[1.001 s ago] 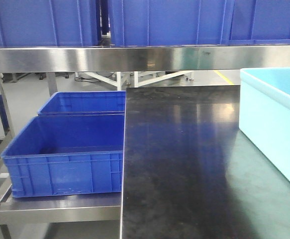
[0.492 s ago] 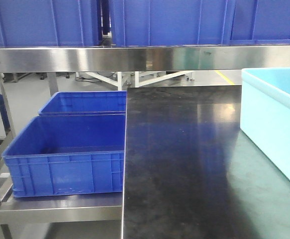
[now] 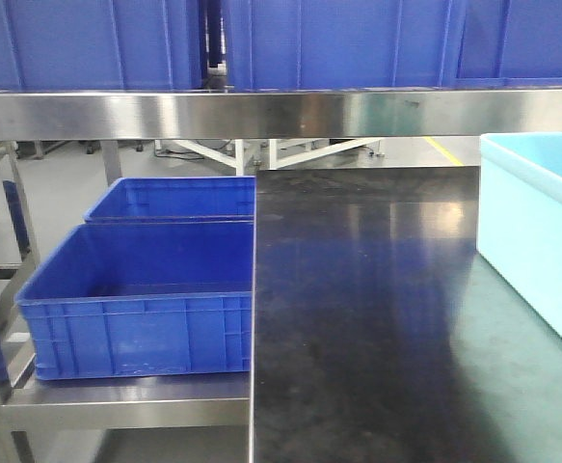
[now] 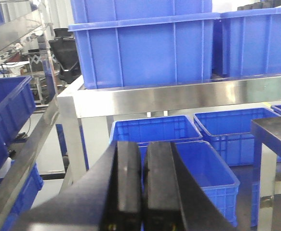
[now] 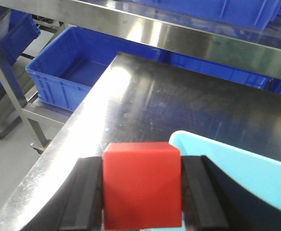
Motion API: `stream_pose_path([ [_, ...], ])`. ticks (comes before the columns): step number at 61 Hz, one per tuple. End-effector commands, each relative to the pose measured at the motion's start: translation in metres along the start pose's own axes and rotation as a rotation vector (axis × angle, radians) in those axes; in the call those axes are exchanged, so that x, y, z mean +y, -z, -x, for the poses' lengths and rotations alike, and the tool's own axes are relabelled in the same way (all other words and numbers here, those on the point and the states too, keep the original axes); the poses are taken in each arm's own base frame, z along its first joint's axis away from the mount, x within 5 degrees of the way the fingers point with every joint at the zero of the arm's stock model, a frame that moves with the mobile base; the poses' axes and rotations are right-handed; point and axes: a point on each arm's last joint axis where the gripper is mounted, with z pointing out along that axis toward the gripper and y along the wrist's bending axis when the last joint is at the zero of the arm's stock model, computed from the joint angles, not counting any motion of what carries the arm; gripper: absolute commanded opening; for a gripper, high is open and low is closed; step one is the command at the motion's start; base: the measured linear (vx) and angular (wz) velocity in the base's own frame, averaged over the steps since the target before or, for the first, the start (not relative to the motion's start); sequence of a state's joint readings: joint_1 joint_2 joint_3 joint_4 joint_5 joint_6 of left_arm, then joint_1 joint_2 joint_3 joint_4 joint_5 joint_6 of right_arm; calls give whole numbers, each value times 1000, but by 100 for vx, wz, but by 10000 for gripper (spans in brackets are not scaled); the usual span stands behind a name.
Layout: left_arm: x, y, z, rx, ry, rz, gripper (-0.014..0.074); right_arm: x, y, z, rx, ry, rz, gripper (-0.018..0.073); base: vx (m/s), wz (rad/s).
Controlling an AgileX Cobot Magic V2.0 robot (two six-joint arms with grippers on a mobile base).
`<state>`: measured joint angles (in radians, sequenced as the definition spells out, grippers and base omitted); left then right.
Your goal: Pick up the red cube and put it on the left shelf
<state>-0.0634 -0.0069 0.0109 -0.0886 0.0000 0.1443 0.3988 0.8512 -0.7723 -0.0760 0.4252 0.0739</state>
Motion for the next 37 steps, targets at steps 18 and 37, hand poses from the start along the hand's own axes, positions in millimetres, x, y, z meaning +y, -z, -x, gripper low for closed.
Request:
stream_pose_path([
  [18, 0, -1, 0, -54, 9, 6, 106, 0, 6, 17, -113, 17, 2, 58, -2, 5],
  [37, 0, -1, -1, -53, 9, 6, 106, 0, 6, 17, -113, 17, 2, 58, -8, 18],
])
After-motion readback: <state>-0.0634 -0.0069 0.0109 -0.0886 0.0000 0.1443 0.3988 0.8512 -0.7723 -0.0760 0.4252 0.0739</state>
